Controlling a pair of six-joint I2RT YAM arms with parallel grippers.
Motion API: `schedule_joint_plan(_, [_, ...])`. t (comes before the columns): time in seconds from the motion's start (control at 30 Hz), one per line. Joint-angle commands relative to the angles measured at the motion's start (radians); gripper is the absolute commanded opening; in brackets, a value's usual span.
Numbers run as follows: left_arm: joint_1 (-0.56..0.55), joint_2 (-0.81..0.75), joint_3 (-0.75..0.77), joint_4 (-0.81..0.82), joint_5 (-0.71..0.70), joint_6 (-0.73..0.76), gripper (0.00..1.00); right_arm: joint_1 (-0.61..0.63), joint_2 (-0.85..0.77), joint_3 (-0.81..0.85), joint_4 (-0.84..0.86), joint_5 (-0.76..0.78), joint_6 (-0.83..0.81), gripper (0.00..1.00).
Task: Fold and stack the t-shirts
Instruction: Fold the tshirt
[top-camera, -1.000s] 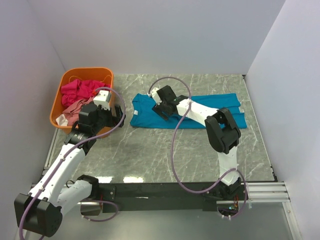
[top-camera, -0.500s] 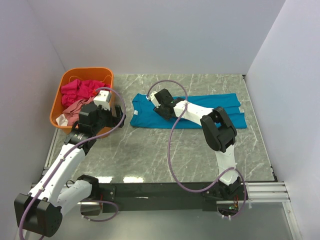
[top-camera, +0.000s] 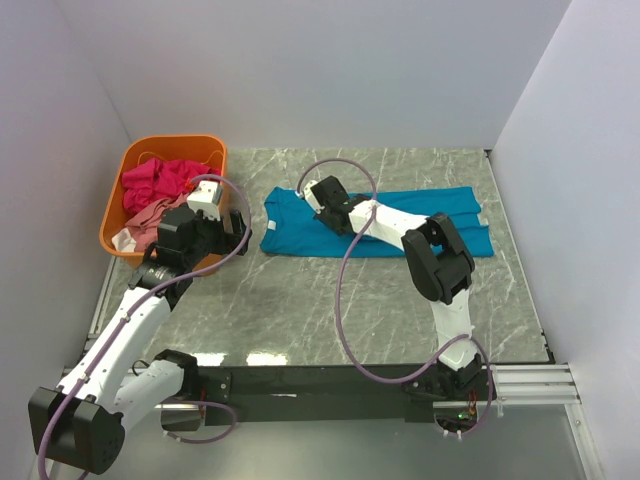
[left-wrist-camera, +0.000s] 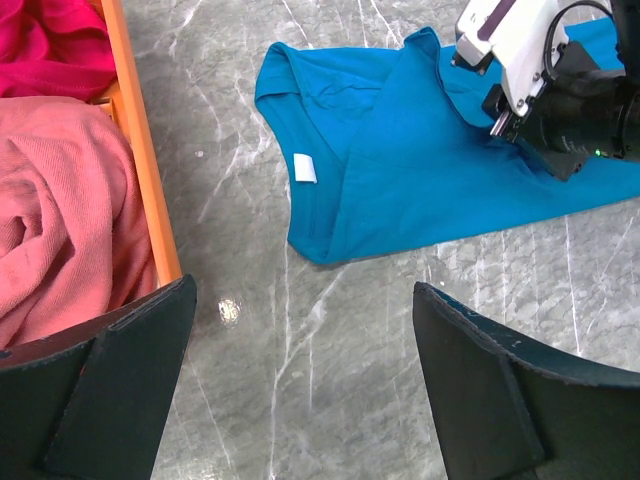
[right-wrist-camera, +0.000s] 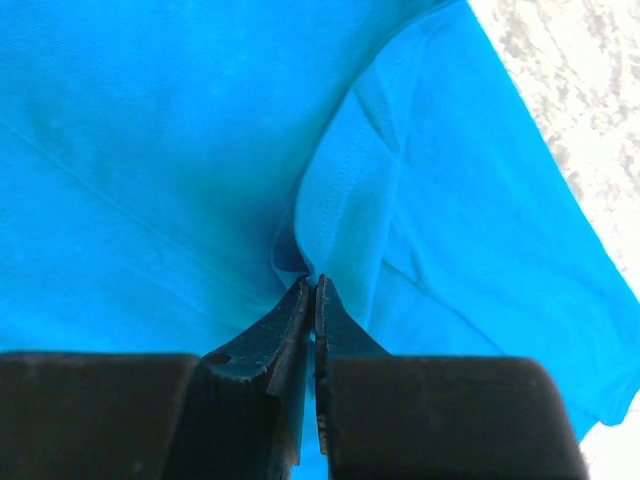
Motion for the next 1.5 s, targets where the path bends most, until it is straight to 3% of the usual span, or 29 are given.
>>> schedule_joint_plan(0.0, [0.002, -0.02, 0.039, 0.025, 0.014, 0.011, 0.95, -0.016, -0.001, 0.055, 0.028, 0.035, -0.01, 0.08])
schedule_joint_plan(0.53, [0.002, -0.015, 0.034, 0.023, 0.014, 0.013, 0.95, -0.07, 0.046, 0.156, 0.02, 0.071, -0.056, 0.04])
schedule_joint_plan(1.07, [0.002, -0.014, 0.034, 0.025, 0.017, 0.016, 0.95, -0.111, 0.105, 0.202, 0.02, 0.12, -0.054, 0.1])
schedule_joint_plan(1.17, [0.002, -0.014, 0.034, 0.023, 0.016, 0.016, 0.95, -0.119, 0.111, 0.208, 0.012, 0.114, -0.048, 0.15])
schedule_joint_plan(1.4, [0.002, -0.011, 0.034, 0.023, 0.014, 0.015, 0.95, -0.13, 0.093, 0.19, 0.003, 0.088, -0.016, 0.55])
schedule_joint_plan(1.47, [0.002, -0.011, 0.033, 0.025, 0.016, 0.016, 0.95, -0.139, 0.077, 0.184, 0.009, 0.094, -0.005, 0.58])
